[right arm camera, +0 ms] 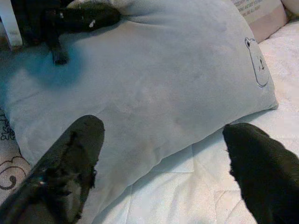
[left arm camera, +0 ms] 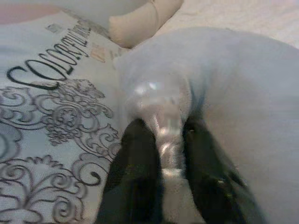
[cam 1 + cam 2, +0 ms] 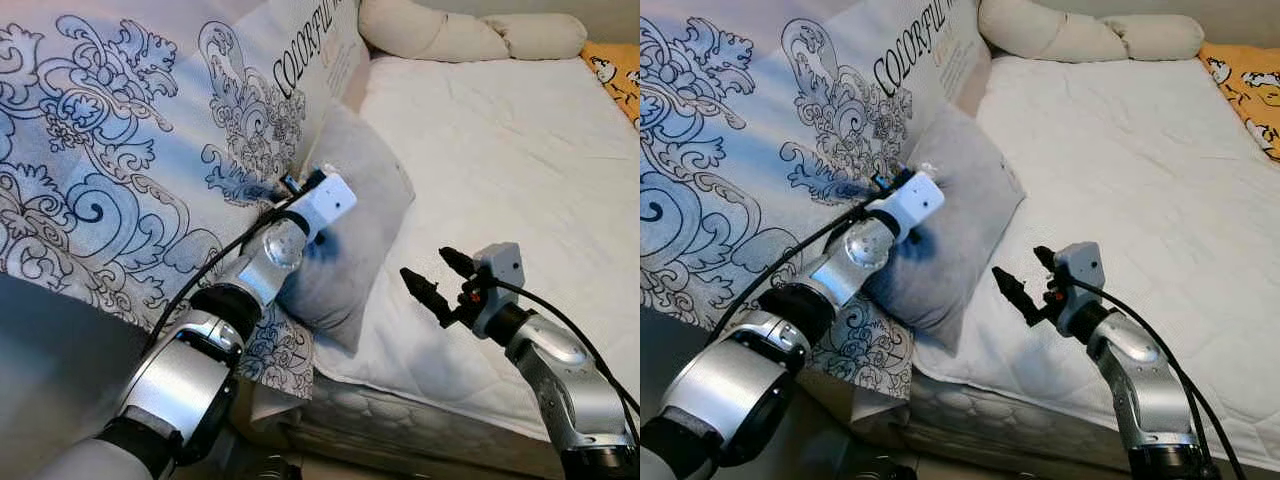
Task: Clean up the room
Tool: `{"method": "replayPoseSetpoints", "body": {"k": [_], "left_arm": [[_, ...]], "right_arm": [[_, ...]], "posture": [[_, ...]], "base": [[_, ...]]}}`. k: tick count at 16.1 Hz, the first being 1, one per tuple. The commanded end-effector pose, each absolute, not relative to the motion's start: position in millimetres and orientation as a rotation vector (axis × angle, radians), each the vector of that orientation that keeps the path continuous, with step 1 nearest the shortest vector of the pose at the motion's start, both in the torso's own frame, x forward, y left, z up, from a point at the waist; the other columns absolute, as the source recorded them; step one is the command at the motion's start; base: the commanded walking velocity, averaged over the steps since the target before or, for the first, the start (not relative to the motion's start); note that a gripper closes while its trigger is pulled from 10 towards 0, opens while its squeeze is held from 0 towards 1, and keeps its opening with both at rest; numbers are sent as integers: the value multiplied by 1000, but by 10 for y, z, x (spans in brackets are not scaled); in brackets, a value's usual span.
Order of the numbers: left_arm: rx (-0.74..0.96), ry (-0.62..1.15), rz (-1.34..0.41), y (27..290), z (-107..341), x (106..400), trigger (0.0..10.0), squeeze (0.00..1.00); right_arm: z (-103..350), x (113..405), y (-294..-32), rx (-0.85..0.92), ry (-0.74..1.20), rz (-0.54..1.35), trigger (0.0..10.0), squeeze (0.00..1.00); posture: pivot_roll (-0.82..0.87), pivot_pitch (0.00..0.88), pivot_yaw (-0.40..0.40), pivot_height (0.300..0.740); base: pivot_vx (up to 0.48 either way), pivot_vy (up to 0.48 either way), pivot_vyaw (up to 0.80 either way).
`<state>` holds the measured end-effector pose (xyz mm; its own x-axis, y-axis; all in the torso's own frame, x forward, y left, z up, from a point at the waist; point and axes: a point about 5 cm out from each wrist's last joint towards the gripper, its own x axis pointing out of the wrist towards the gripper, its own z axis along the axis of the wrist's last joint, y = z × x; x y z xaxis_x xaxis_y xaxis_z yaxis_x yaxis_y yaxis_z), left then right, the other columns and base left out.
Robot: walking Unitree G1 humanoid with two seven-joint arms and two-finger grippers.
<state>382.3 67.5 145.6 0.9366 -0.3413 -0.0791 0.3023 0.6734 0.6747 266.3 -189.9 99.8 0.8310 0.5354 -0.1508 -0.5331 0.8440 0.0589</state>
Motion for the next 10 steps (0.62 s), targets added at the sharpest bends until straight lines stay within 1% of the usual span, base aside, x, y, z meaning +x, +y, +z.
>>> {"method": "replayPoseSetpoints", "body": {"k": [1, 3, 4, 5, 6, 7, 8, 9, 10], "left_arm": [[728, -95, -333, 744, 1589, 3867, 10000, 1000], [693, -126, -348, 756, 1620, 3835, 10000, 1000], [586, -162, -332, 801, 1694, 3799, 10000, 1000], [444, -195, -322, 838, 1775, 3761, 10000, 1000], [250, -230, -308, 886, 1876, 3693, 10000, 1000], [200, -243, -307, 897, 1903, 3668, 10000, 1000], [171, -279, -289, 944, 1934, 3582, 10000, 1000], [168, -282, -271, 1004, 1891, 3441, 10000, 1000], [163, -277, -261, 1027, 1867, 3390, 10000, 1000]], "right_arm": [[1042, 2659, -1892, 11, 136, 572, 10000, 1000], [1051, 2655, -1912, 7, 127, 556, 10000, 1000], [1058, 2654, -1918, 7, 119, 543, 10000, 1000], [1065, 2657, -1917, 7, 111, 530, 10000, 1000], [1082, 2675, -1913, 21, 93, 489, 10000, 1000], [1089, 2683, -1915, 21, 87, 472, 10000, 1000], [1126, 2718, -1930, 24, 51, 375, 10000, 1000], [1170, 2755, -1944, 27, 7, 246, 10000, 1000], [1178, 2758, -1941, 39, 2, 213, 10000, 1000]], "posture": [[4, 0, 108, 740], [4, 0, 109, 740], [7, 0, 107, 740], [9, 0, 105, 740], [13, 0, 98, 740], [13, 0, 98, 740], [18, 0, 89, 740], [23, 0, 76, 740], [25, 0, 71, 740]], "base": [[0, 0, 0], [0, 0, 0], [0, 0, 0], [0, 0, 0], [0, 0, 0], [0, 0, 0], [0, 0, 0], [0, -442, 0], [0, -480, 0]]}}
